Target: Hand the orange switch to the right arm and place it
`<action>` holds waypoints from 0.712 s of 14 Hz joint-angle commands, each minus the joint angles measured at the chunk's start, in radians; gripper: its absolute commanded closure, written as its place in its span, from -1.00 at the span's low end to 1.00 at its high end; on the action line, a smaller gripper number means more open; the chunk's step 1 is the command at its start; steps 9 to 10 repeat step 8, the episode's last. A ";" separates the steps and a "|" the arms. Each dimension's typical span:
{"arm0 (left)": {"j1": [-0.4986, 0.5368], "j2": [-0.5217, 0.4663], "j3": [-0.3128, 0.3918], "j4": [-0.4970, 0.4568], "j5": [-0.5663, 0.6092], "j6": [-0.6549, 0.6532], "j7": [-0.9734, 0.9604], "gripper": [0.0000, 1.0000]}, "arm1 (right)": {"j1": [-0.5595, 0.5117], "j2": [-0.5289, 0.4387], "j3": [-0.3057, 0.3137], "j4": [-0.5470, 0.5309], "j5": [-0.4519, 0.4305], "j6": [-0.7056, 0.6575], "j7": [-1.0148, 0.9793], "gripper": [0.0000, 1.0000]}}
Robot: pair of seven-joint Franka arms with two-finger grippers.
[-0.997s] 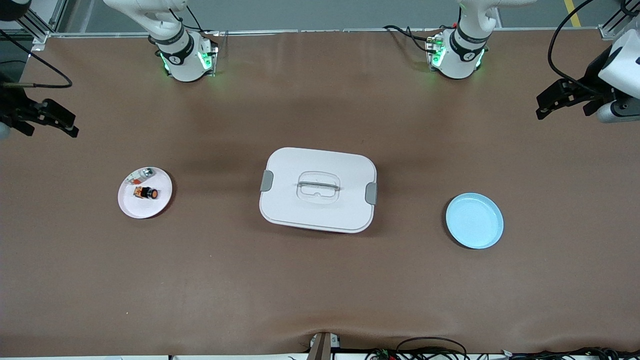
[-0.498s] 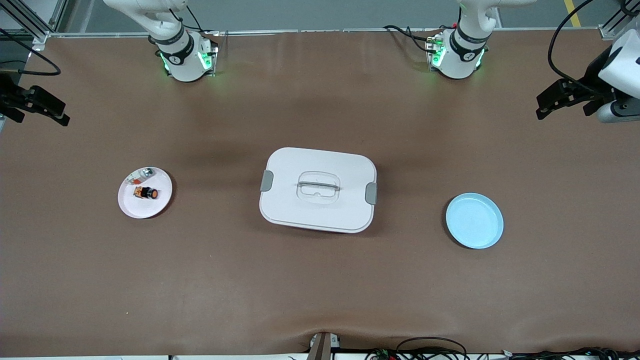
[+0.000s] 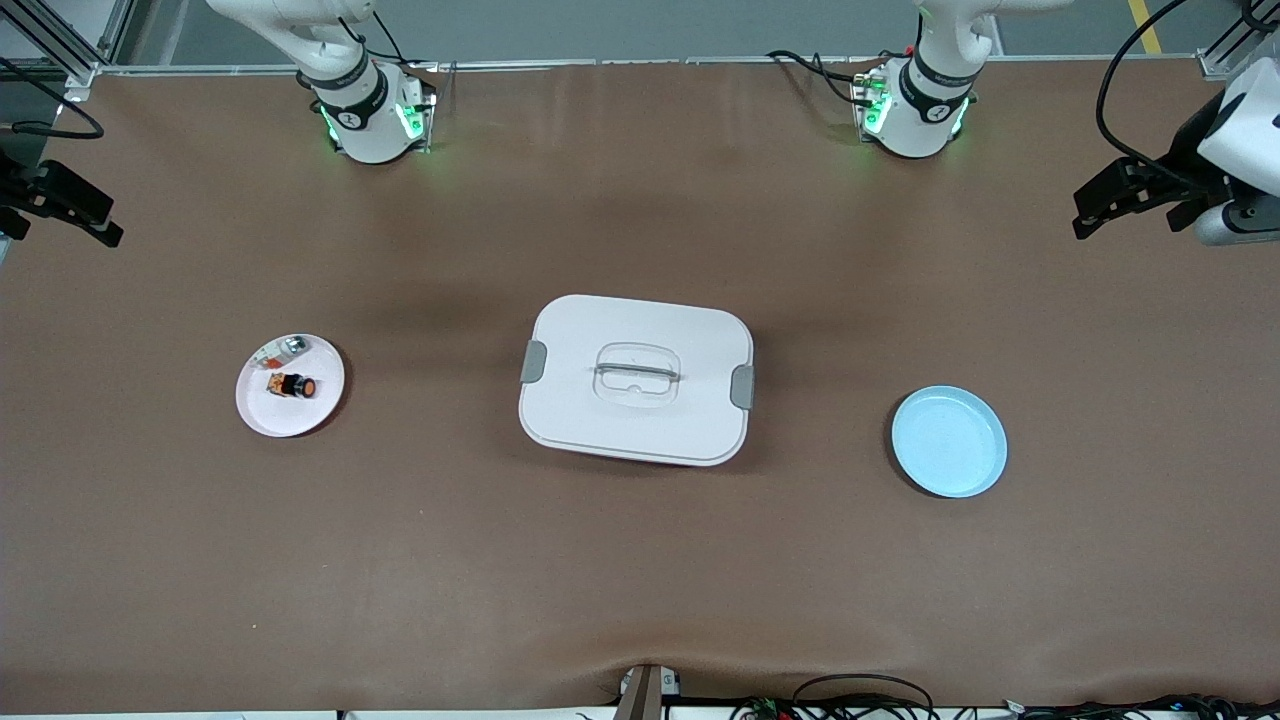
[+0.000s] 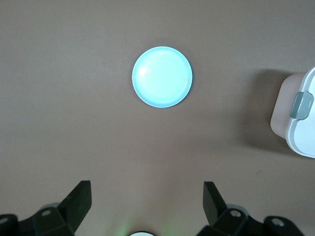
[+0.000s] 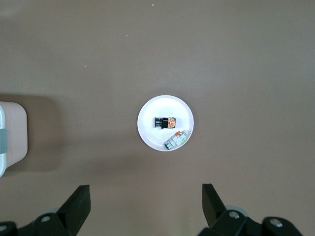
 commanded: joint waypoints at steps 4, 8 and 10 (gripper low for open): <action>0.009 0.010 -0.002 0.023 0.003 -0.005 0.003 -1.00 | -0.006 0.014 0.003 0.025 0.016 -0.020 -0.014 -1.00; 0.009 0.012 -0.003 0.023 0.002 -0.005 0.000 -1.00 | -0.009 0.022 0.003 0.033 0.022 -0.020 -0.016 -1.00; 0.009 0.012 -0.003 0.023 0.002 -0.005 0.000 -1.00 | -0.009 0.022 0.003 0.033 0.022 -0.020 -0.016 -1.00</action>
